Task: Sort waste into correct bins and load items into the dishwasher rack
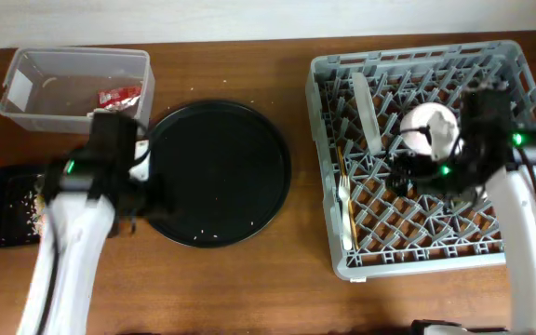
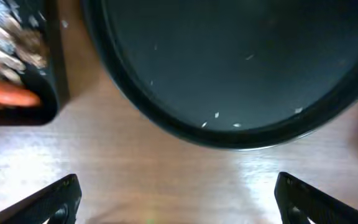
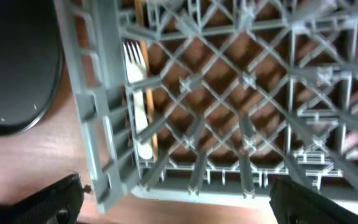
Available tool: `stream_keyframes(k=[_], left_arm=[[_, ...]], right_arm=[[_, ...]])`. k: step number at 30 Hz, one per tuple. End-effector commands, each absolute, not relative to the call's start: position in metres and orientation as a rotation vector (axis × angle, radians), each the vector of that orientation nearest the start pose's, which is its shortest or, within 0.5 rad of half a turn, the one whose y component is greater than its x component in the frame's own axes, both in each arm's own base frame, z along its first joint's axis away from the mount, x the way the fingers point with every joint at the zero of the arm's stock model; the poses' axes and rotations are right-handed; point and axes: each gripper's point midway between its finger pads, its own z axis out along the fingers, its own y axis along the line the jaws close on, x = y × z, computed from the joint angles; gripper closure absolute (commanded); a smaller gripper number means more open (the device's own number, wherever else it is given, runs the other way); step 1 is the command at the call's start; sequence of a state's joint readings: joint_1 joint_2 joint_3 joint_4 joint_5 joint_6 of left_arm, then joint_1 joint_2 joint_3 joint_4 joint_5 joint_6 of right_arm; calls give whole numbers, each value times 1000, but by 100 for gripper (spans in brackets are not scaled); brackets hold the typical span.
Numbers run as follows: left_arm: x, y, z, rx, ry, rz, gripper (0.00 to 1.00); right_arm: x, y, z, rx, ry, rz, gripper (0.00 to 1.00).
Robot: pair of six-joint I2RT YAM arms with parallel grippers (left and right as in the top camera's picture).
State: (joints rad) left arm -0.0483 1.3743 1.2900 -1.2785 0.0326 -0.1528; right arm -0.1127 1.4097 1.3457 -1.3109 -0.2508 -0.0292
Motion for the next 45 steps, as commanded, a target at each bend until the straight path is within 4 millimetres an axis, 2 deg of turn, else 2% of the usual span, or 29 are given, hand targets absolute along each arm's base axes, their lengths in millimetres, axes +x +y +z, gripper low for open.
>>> stream_keyframes(k=[1, 3, 5, 7, 14, 17, 18, 20, 24, 26, 27, 31, 32, 34, 45], left_arm=[[252, -15, 198, -114, 2664, -87, 1], [233, -15, 209, -105, 2433, -111, 1], [214, -14, 211, -100, 2351, -118, 1], [209, -14, 220, -96, 2303, -121, 1], [209, -13, 220, -98, 2303, -121, 1], [209, -13, 220, -97, 2303, -121, 1], [209, -13, 220, -98, 2303, -121, 1], [209, -14, 220, -97, 2303, -121, 1], [209, -13, 220, -97, 2303, -121, 1], [209, -14, 220, -97, 2303, -121, 1], [209, -13, 220, -97, 2303, -121, 1], [209, -13, 220, -97, 2303, -121, 1], [209, -14, 220, -97, 2303, -121, 1], [209, -13, 220, -97, 2303, -121, 1], [209, -14, 220, -97, 2303, -121, 1]], right_arm=[[261, 1, 188, 144, 2691, 222, 1], [238, -7, 198, 160, 2555, 128, 1], [217, -15, 213, 169, 2446, 41, 1], [209, -15, 219, 166, 2417, 37, 1], [214, -15, 208, 173, 2471, 38, 1], [208, -11, 224, 154, 2379, 55, 1], [206, -7, 235, 131, 2300, 79, 1], [206, -2, 244, 85, 2136, 77, 1], [211, 16, 234, -30, 1755, 115, 1], [214, 14, 232, -31, 1645, 104, 1], [222, 14, 229, -31, 1606, 99, 1], [242, 13, 203, -38, 1516, 92, 1], [244, 13, 198, -39, 1502, 92, 1], [245, 16, 159, -78, 1633, 72, 1], [245, 16, 158, -78, 1638, 73, 1]])
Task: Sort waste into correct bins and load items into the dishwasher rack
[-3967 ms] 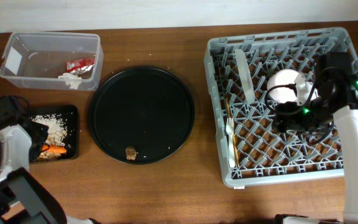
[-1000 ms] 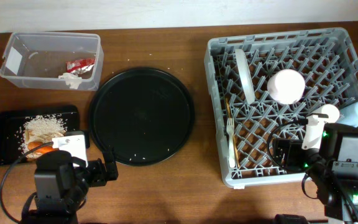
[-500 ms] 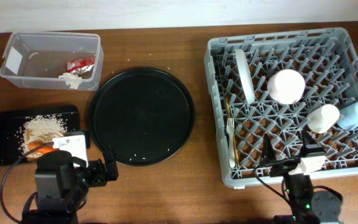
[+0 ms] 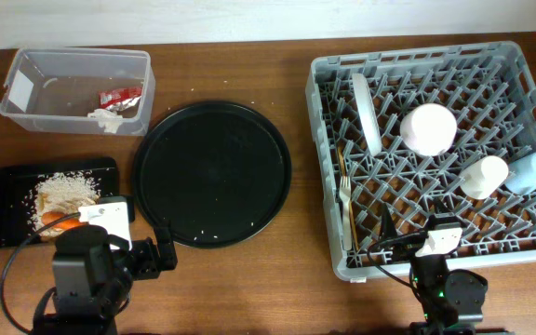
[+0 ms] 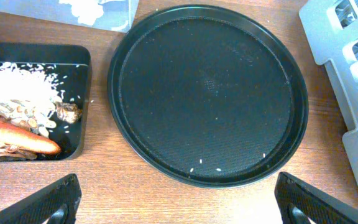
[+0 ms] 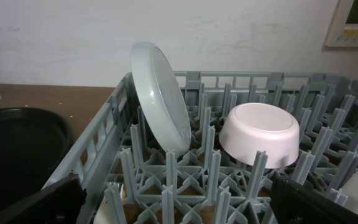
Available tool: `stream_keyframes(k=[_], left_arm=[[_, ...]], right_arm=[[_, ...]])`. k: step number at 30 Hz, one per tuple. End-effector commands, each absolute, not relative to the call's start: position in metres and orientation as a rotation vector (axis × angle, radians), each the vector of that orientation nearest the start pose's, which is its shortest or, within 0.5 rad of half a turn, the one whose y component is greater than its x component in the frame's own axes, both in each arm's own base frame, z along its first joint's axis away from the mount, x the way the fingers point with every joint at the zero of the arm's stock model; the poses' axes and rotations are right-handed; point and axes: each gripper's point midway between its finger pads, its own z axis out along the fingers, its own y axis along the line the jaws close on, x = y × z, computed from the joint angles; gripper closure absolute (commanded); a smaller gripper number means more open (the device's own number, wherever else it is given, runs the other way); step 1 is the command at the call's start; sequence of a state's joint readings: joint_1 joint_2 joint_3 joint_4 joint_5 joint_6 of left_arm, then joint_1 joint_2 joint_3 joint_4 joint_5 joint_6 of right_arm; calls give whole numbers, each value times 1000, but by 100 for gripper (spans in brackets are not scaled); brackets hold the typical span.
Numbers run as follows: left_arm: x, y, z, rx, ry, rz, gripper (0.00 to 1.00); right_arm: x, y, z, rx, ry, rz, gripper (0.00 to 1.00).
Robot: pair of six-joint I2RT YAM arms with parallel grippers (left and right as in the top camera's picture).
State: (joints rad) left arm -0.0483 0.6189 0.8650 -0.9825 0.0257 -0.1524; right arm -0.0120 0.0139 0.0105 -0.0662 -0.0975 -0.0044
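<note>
A grey dishwasher rack [image 4: 327, 167] on the right holds an upright white plate [image 4: 366, 112], an upturned white bowl [image 4: 427, 128], a white cup [image 4: 484, 176], a pale blue cup [image 4: 531, 171] and a fork [image 4: 345, 200]. The clear bin [image 4: 26, 65] at the back left contains a red packet [image 4: 119, 94] and crumpled paper. A black food tray [image 4: 7, 181] carries rice [image 4: 63, 191] and a carrot [image 5: 17, 140]. My left gripper [image 5: 179, 205] hangs open and empty at the front of the round black tray [image 5: 207, 93]. My right gripper [image 6: 179, 205] is open and empty at the rack's front edge.
The round black tray [image 4: 214, 172] lies between the food tray and the rack, with only a few rice grains on it. Both arms sit low at the table's front edge. The rack's wall [image 6: 98, 146] and tines stand right before the right gripper.
My left arm was beside the round tray's left edge and is now back at the table's front. My right arm was over the rack and is now at its front edge, uncovering two cups.
</note>
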Motion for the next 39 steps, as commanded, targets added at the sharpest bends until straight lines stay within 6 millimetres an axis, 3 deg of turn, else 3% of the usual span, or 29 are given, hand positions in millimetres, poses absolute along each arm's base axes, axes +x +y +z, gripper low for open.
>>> stream_keyframes(k=[1, 12, 14, 16, 22, 25, 39], left_arm=[[209, -13, 220, -97, 2303, -121, 1], [200, -7, 214, -111, 2259, -86, 1], [205, -6, 195, -112, 2161, -87, 1], [216, -17, 173, -65, 2019, -152, 1], [246, -13, 177, -66, 1568, -135, 1], [245, -20, 156, 30, 1651, -103, 1], [245, -21, 156, 32, 1651, -104, 1]], right_arm=[[245, 16, 158, -78, 1638, 73, 1], [245, 16, 158, -78, 1638, 73, 1], [245, 16, 158, -78, 1638, 73, 1], [245, 16, 158, -78, 1638, 73, 1], [245, 16, 158, -78, 1638, 73, 1], [245, 16, 158, -78, 1638, 73, 1], [245, 16, 158, -78, 1638, 73, 1]])
